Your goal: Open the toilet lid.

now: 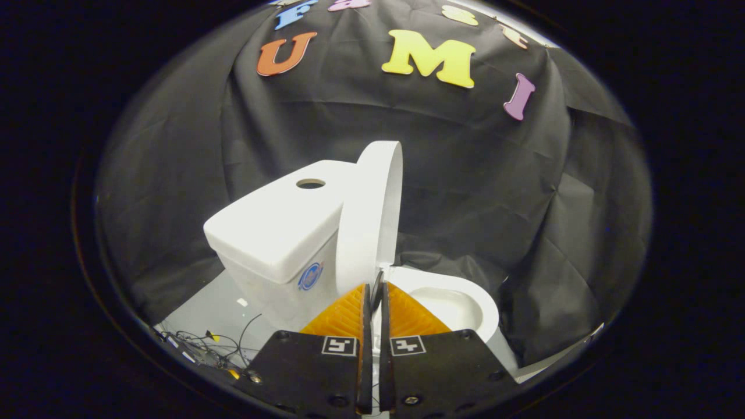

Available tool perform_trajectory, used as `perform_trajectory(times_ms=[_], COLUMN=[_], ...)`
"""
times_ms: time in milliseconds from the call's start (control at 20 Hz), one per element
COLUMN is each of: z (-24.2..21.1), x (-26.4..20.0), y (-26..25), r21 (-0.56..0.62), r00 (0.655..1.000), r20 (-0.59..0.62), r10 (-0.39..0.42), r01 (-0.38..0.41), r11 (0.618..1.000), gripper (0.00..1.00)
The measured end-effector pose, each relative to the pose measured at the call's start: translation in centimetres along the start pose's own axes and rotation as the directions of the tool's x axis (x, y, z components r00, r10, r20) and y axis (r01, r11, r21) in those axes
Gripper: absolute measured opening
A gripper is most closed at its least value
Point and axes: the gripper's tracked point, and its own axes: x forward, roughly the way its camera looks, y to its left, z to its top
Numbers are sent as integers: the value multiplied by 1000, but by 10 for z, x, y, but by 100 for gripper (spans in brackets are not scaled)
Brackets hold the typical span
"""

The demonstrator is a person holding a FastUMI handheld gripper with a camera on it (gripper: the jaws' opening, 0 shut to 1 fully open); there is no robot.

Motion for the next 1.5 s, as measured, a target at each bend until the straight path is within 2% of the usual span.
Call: perform_trajectory(times_ms=[350,900,1000,1100,1250,1500], z=[5,3,0,-2,-7,7], x=[7,6,3,-6,-18,-57], y=[20,26,28,36,38,25], r21=[-84,-102,-88,-59,-83,-64], r00=[1000,998,1000,1000,998,981], r20=[25,40,14,-6,2,112], r10=[-16,-53,-25,29,57,157], r01=[18,57,26,-29,-57,-151], r11=[996,993,996,998,995,986], gripper=[8,8,13,36,71,71])
